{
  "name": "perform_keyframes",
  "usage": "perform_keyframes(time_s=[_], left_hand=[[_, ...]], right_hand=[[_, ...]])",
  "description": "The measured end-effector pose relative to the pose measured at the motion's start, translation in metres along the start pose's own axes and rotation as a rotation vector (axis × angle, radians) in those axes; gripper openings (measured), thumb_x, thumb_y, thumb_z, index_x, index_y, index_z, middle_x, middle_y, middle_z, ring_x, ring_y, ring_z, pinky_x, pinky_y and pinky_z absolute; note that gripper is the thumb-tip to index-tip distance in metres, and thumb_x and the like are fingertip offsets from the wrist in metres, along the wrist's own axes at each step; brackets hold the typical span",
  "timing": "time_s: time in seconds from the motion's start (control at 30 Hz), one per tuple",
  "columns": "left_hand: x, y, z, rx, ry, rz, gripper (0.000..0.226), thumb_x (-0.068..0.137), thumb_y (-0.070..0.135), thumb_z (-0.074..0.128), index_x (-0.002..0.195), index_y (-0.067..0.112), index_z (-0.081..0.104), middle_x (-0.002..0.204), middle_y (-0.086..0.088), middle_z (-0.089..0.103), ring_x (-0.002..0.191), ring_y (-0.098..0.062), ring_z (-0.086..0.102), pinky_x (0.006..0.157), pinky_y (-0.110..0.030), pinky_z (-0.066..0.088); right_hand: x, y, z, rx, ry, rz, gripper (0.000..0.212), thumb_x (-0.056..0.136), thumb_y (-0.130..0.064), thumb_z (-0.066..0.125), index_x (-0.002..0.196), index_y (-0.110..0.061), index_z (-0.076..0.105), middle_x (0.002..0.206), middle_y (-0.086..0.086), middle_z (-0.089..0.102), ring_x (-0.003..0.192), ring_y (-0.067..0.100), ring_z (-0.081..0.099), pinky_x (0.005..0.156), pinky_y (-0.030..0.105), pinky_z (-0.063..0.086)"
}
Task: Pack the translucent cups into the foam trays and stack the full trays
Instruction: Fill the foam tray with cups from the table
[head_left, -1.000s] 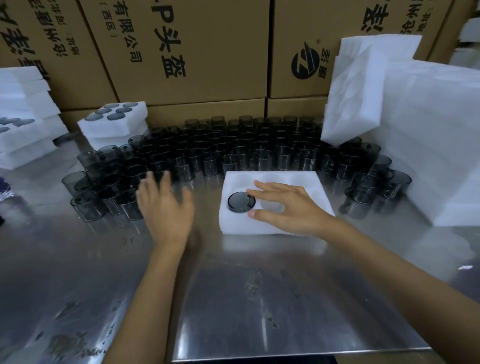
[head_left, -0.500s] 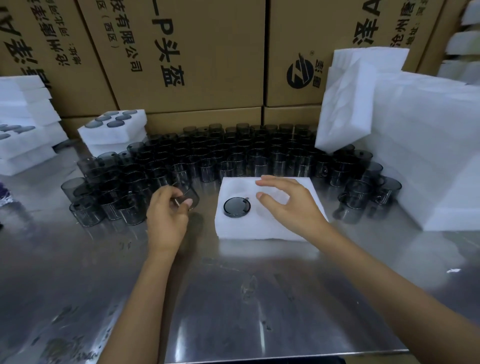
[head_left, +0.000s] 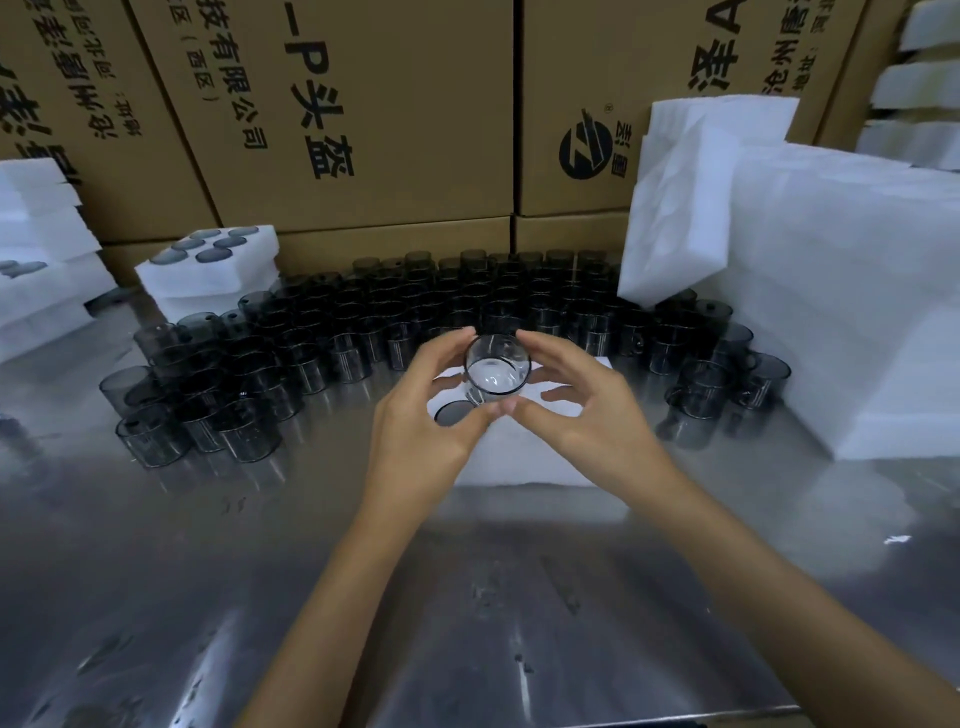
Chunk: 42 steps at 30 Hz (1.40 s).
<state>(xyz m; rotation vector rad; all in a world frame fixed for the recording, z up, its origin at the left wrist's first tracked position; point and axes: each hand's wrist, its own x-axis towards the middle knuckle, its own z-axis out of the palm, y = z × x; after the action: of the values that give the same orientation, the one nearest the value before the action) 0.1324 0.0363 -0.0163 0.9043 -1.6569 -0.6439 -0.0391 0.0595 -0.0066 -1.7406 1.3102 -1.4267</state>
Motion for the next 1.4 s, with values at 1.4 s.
perform_keyframes(time_s=[1.4], left_hand=[[0.009, -0.028, 0.019, 0.324, -0.284, -0.146, 0.054, 0.077, 0.045, 0.080, 0.126, 0.036, 0.058, 0.117, 0.025, 0.060, 0.110, 0.009, 0.048, 0.082, 0.008, 0.028]], right_hand=[[-0.005, 0.052, -0.031, -0.426, -0.139, 0.107, 0.065, 0.081, -0.046, 0.072, 0.140, -0.038, 0.047, 0.128, -0.029, 0.045, 0.120, -0.012, 0.040, 0.083, 0.004, 0.040]])
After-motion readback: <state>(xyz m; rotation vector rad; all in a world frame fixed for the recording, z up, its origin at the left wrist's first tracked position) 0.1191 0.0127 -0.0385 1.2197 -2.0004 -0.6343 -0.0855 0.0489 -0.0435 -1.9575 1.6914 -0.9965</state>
